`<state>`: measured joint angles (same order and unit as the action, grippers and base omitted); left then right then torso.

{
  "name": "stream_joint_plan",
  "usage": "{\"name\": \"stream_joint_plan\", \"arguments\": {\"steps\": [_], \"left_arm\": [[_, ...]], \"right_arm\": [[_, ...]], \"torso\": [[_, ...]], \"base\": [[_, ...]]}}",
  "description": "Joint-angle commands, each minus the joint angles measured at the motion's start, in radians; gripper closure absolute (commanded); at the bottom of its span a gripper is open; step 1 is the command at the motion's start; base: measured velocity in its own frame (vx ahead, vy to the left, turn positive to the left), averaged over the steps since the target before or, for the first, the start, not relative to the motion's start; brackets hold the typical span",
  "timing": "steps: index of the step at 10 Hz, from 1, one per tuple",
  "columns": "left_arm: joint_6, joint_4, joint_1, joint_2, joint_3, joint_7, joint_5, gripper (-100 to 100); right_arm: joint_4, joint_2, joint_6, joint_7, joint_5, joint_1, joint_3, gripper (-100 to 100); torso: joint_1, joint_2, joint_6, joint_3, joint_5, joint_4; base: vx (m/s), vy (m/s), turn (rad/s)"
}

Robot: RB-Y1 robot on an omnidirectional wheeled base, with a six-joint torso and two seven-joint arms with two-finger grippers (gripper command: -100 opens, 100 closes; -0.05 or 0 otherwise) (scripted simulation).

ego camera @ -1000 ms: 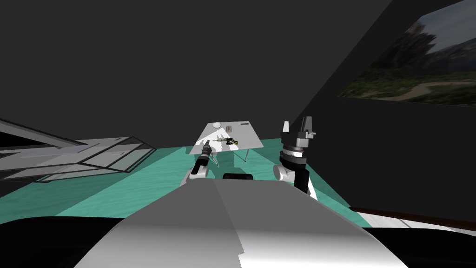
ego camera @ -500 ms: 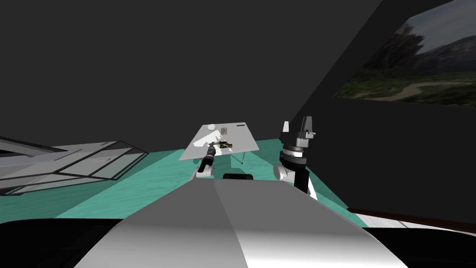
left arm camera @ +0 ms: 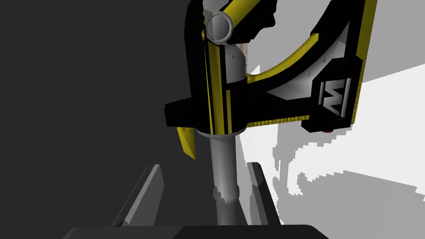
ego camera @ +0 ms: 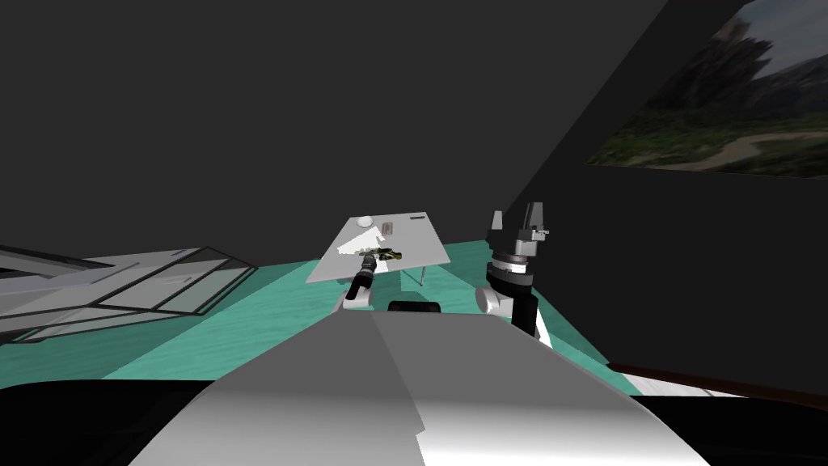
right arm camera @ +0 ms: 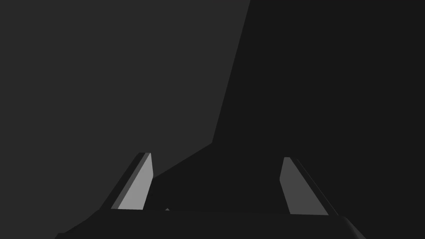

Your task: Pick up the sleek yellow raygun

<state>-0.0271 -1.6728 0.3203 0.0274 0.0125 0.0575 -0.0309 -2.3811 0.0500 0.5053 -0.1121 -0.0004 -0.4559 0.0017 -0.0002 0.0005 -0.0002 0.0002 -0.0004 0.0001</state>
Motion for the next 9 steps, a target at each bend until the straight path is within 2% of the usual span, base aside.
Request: {"name": "stream_joint_plan", "arguments": {"steps": [1,4,5,6,9], "left_arm": [[0.000,0.000,0.000,0.000,0.000,0.000,0.000,100],[0.000,0.000,0.000,0.000,0.000,0.000,0.000,100],[0.000,0.000,0.000,0.000,0.000,0.000,0.000,0],[0.026,-0.018,0.002,0.039,0.009,0.009,0.001,-100],[0.086,-0.063,0.003,0.079,0.031,0.032,0.005,-100]], "right_arm": [[0.000,0.000,0.000,0.000,0.000,0.000,0.000,0],[0.000,0.000,0.000,0.000,0.000,0.000,0.000,0],[0.000,0.000,0.000,0.000,0.000,0.000,0.000,0],[0.000,0.000,0.000,0.000,0.000,0.000,0.000,0],[0.000,0.000,0.000,0.000,0.000,0.000,0.000,0]], "torso": [[0.000,0.000,0.000,0.000,0.000,0.000],[0.000,0.000,0.000,0.000,0.000,0.000],[0.000,0.000,0.000,0.000,0.000,0.000],[0.000,0.000,0.000,0.000,0.000,0.000],[-0.005,0.003,0.000,0.002,-0.001,0.001]], "base": [[0.000,0.000,0.000],[0.000,0.000,0.000],[0.000,0.000,0.000],[-0.023,-0.032,-0.034],[-0.032,-0.083,-0.042]]}}
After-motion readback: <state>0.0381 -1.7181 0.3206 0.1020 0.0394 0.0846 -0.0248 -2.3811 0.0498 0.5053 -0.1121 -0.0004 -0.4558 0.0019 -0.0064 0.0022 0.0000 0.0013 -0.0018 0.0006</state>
